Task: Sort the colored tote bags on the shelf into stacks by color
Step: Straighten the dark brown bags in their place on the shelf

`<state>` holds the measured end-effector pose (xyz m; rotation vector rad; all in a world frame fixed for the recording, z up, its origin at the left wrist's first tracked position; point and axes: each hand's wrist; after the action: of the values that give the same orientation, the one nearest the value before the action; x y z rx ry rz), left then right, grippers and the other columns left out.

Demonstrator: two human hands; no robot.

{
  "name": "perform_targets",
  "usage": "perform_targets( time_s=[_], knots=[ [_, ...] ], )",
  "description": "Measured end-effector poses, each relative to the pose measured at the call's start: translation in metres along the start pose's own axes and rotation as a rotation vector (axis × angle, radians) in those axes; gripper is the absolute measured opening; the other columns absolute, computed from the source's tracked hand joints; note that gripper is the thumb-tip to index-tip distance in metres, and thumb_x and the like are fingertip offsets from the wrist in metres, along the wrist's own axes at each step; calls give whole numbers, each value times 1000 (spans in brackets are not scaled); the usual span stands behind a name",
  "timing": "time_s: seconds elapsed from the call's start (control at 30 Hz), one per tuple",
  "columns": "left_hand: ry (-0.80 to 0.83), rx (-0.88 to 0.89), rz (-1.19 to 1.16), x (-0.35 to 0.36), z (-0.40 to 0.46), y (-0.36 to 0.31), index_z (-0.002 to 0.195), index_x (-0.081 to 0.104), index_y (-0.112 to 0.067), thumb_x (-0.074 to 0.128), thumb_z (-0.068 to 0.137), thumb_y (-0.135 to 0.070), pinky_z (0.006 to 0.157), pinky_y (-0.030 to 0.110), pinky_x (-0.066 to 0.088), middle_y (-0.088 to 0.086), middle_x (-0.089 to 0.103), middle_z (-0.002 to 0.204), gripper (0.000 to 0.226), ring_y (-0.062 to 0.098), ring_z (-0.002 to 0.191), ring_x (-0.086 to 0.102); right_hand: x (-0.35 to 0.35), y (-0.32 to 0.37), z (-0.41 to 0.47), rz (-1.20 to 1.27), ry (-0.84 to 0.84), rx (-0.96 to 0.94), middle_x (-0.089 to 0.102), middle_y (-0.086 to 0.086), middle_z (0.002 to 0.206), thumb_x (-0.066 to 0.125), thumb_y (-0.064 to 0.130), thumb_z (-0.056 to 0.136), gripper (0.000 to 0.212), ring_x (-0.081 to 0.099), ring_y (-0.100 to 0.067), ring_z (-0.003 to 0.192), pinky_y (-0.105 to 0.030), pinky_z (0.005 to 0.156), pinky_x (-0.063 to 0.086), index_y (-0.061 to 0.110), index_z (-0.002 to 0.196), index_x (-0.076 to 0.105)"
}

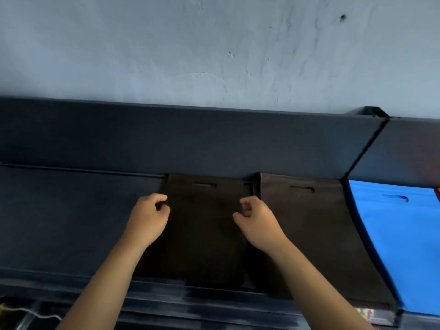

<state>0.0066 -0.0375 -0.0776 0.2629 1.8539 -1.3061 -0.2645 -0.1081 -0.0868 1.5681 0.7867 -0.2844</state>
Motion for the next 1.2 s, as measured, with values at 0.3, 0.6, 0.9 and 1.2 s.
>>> perform_targets(
  time_s=[0.3,0.6,0.9,1.2],
  knots=[
    [147,-17,-114,-8,20,43,154,45,-26,55,103,-26,63,15,37,3,45,154,52,-2,86,52,48,19,-8,-3,-174,186,43,-5,155,68,30,102,60,52,-1,75,-13,60,41,21,156,43],
    [172,-57,-291,-4,18,41,159,32,-25,64,99,-29,84,30,49,-1,52,147,68,12,108,59,54,29,-3,315,-258,319,47,-10,158,77,18,95,84,59,-21,114,-28,81,52,16,164,28],
    [234,9,-296,-7,19,34,158,28,-33,57,104,-24,93,38,58,-1,58,144,62,14,112,66,42,36,-12,376,-225,261,70,8,122,75,19,98,58,73,-15,107,-39,90,64,26,148,48],
    [317,152,-292,18,-5,-15,160,27,-41,52,107,-25,103,28,42,3,47,156,61,15,143,46,-36,13,-19,227,-325,172,58,10,150,69,23,102,63,62,-12,129,-34,98,59,31,158,41]
  ],
)
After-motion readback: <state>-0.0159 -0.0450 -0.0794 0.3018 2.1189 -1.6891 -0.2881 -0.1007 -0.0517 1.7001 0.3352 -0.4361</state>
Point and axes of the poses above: each hand's wrist, its own z-axis towards the middle knuckle, its own x-axis out of the palm, y = z × x
